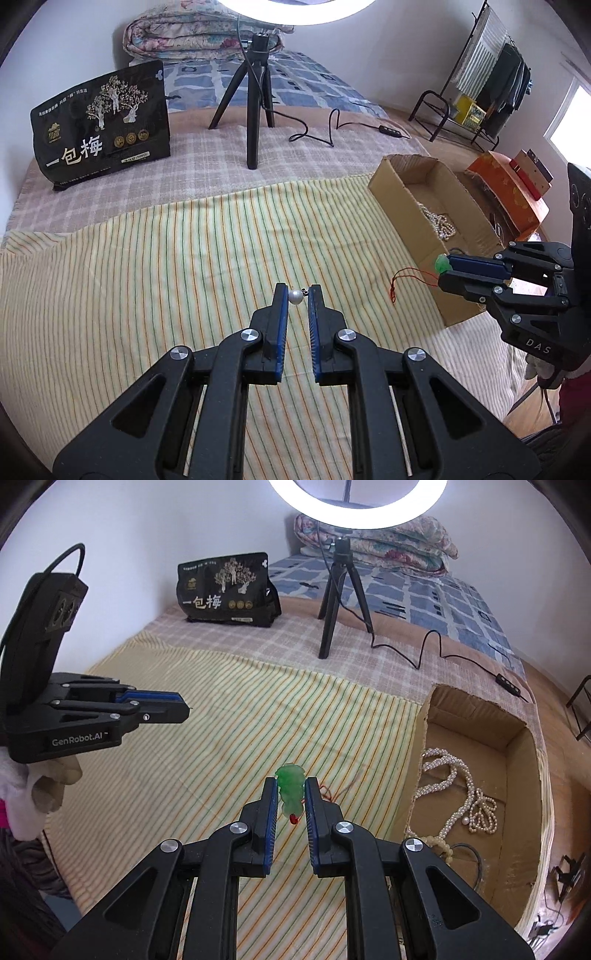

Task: Organize jewelry
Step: 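Carry the pearl stud and jade pendant over the box with both tools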

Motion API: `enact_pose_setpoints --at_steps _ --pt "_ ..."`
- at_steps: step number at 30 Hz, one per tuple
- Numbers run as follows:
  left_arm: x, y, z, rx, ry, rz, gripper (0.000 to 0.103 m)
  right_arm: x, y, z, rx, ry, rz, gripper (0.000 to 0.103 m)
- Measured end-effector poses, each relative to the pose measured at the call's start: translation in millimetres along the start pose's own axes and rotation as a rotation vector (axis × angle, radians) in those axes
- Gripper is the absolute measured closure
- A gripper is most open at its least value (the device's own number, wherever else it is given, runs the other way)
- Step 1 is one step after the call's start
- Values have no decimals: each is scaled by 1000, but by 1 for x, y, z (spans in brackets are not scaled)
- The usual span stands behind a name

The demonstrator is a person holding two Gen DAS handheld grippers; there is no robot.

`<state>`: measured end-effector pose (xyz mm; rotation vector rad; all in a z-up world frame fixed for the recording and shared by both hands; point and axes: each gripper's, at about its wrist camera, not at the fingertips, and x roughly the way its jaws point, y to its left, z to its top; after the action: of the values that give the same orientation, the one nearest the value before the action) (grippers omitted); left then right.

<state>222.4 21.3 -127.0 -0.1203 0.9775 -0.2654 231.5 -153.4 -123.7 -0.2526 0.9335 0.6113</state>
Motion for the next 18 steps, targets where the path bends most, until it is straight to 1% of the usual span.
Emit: enact_pose_setpoints --at_steps 5,15,18 --pt "-13 -14 -2 8 -25 -24 94 -26 -6 3 34 -56 3 90" --pt "-34 -60 -9 86 -67 -61 94 -70 -14 -3 66 -133 -6 90" --pt "-41 -73 -10 111 -86 -62 94 -84 -19 -4 75 -156 -16 90"
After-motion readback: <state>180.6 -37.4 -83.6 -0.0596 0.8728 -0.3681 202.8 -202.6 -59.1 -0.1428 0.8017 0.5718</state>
